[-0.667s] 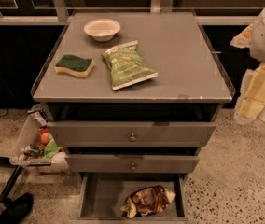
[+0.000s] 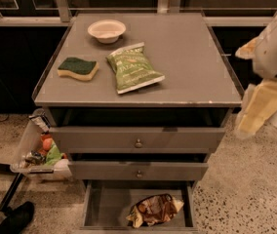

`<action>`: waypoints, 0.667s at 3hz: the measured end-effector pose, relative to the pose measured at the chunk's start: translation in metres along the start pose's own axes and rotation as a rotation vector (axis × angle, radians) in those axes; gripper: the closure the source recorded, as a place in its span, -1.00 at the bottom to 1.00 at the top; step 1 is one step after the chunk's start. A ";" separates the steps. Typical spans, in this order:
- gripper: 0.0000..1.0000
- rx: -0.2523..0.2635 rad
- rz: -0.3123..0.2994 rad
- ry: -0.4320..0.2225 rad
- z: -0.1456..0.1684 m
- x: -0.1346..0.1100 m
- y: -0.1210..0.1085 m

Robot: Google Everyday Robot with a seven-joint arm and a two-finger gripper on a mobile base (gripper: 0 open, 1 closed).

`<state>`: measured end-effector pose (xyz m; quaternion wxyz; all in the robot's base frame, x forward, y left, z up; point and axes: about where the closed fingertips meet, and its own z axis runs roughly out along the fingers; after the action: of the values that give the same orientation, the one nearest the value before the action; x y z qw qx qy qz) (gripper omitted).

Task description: Pick brown chip bag from bottom drawer and place on counter

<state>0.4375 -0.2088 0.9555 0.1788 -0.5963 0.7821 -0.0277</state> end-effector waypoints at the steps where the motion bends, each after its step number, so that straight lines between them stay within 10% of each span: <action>1: -1.00 -0.082 0.081 -0.084 0.077 0.012 0.028; 2: -1.00 -0.229 0.194 -0.160 0.196 0.036 0.076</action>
Offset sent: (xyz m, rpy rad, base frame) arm 0.0311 0.0359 -0.3948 0.4635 0.1325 -0.2233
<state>0.4210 -0.1875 0.7437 0.1730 -0.5349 0.8173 0.1266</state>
